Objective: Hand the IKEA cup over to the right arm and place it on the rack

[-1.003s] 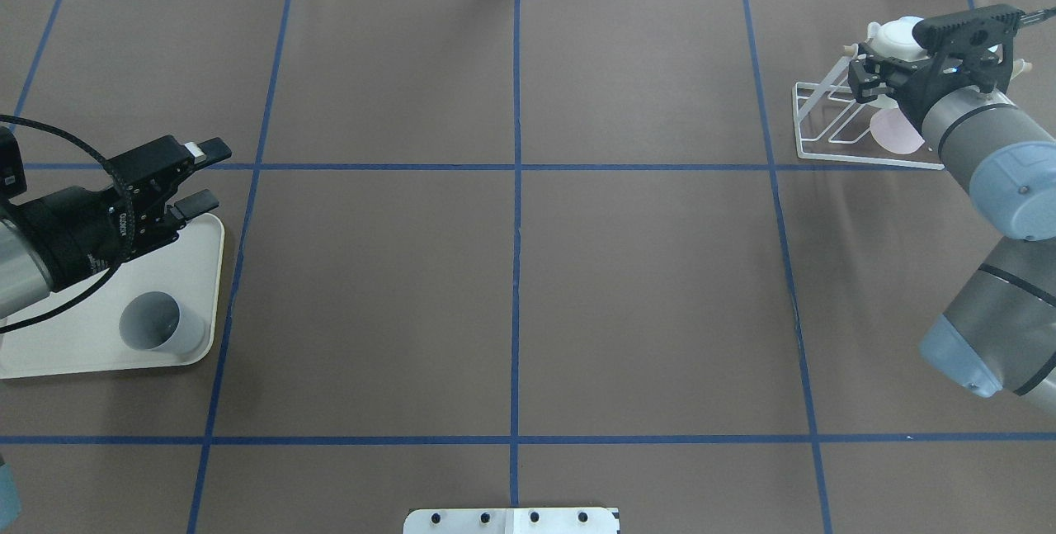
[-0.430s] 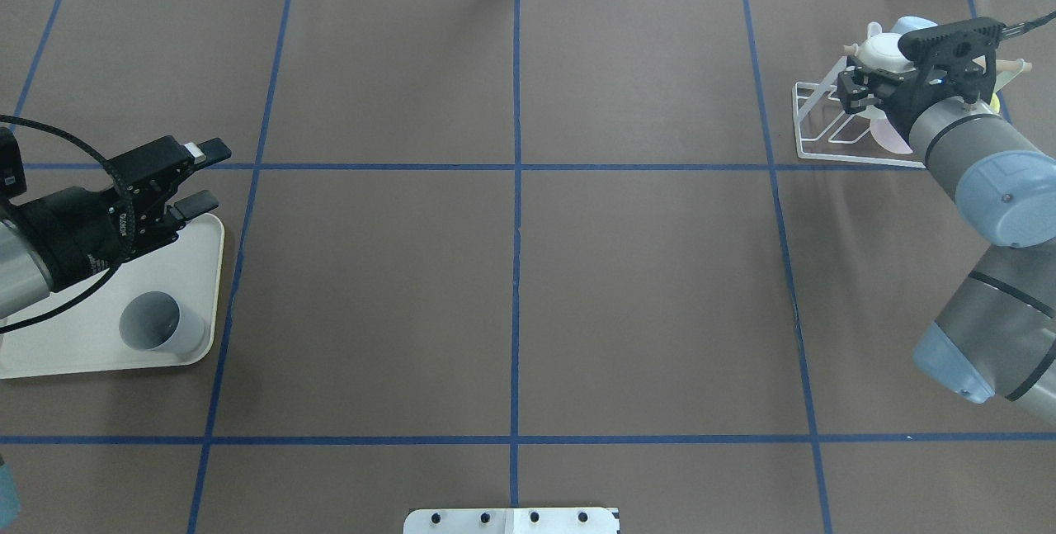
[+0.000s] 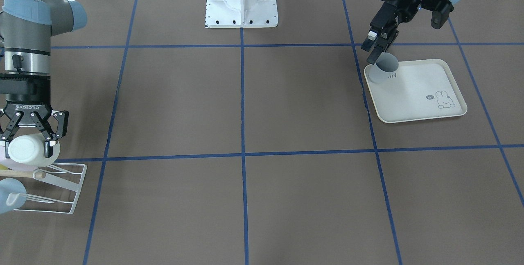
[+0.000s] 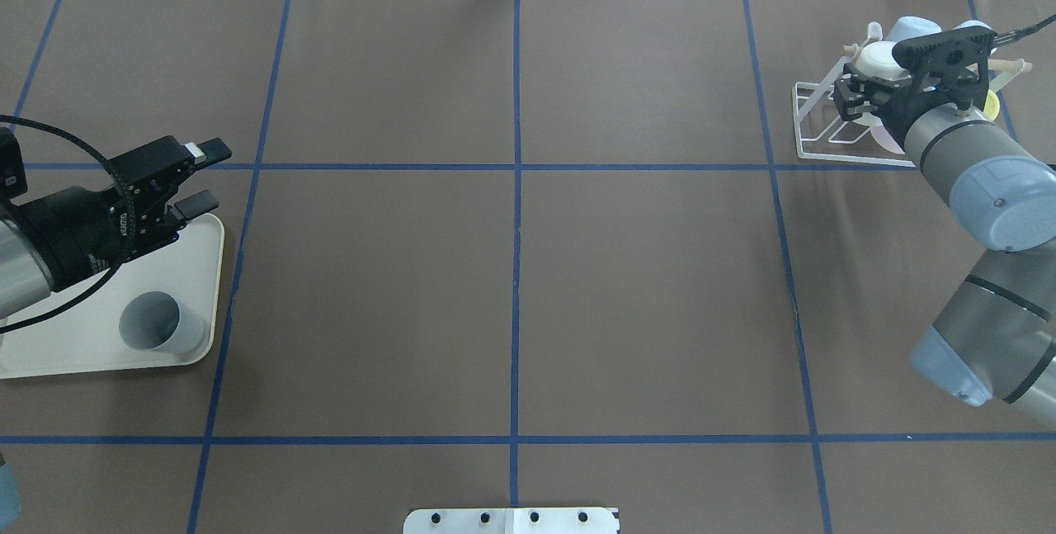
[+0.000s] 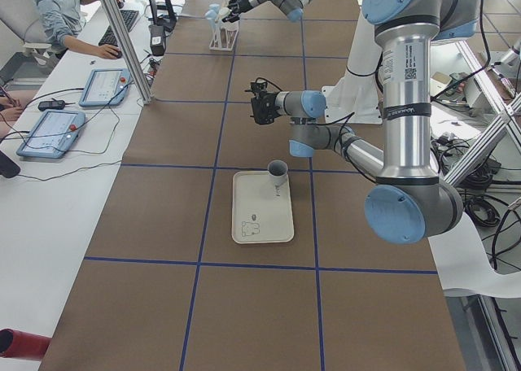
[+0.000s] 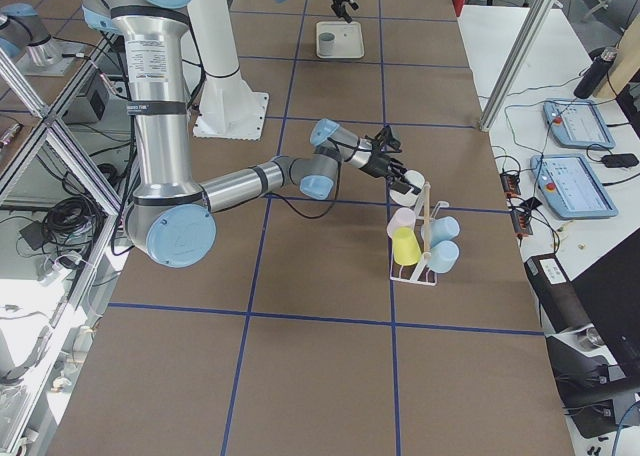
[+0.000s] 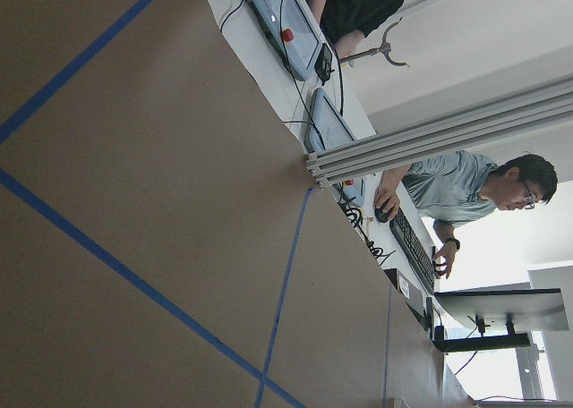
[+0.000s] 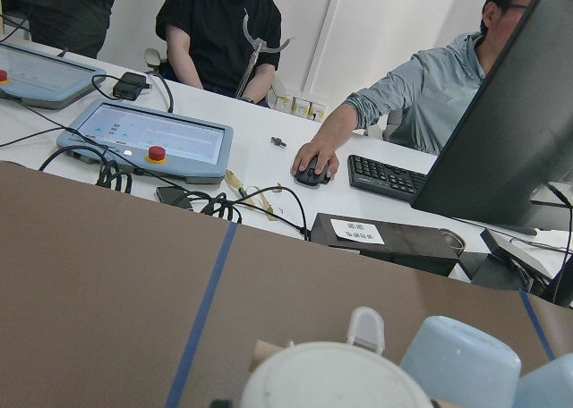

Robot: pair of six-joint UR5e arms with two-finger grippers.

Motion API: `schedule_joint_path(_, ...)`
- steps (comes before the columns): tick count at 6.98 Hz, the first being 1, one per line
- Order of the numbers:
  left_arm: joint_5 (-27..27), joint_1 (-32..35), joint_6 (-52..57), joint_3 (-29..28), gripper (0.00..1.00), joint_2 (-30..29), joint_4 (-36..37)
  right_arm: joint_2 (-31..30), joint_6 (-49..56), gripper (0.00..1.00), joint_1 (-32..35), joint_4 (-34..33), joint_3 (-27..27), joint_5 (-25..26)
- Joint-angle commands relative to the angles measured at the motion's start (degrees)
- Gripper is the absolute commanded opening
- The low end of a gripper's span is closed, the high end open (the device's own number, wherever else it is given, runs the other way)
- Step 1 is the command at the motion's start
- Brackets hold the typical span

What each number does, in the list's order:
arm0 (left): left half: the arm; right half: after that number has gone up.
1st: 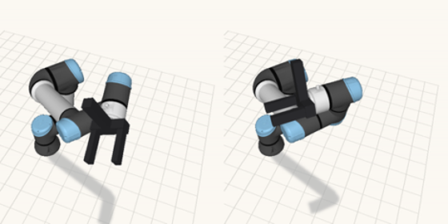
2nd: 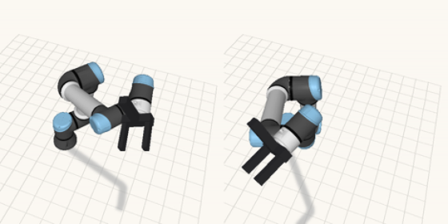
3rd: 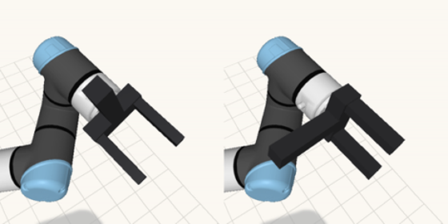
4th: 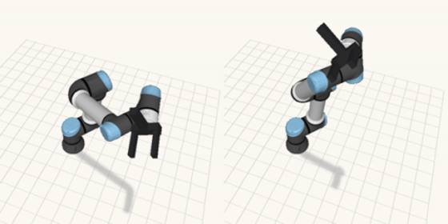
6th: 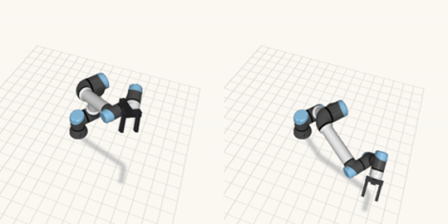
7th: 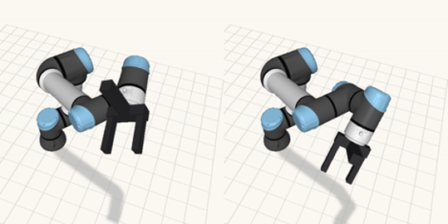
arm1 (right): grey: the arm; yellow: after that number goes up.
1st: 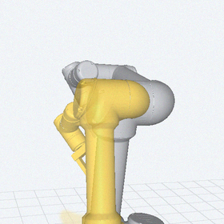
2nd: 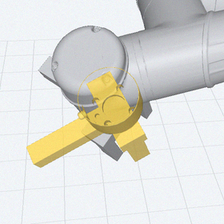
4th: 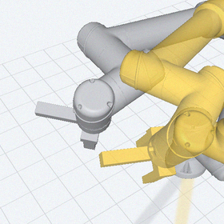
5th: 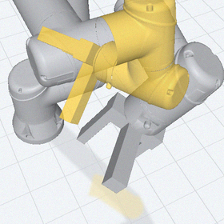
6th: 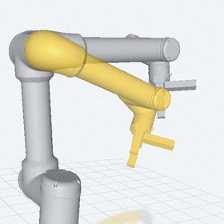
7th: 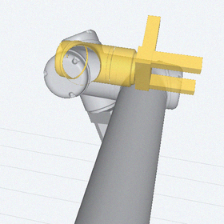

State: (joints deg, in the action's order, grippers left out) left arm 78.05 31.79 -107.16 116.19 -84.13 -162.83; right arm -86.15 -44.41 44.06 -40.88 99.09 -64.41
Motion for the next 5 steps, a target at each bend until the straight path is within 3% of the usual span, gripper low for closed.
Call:
schedule_joint_path(1, 0.0, -0.1, -0.1, -0.1, 1.0, -0.1, 0.0, -0.1, 0.0, 0.0, 0.0, 0.0, -0.3, 0.0)
schedule_joint_path(5, 0.0, 0.0, -0.2, -0.1, 1.0, -0.1, 0.1, -0.4, -0.1, 0.0, 0.0, 0.0, -1.4, -0.1)
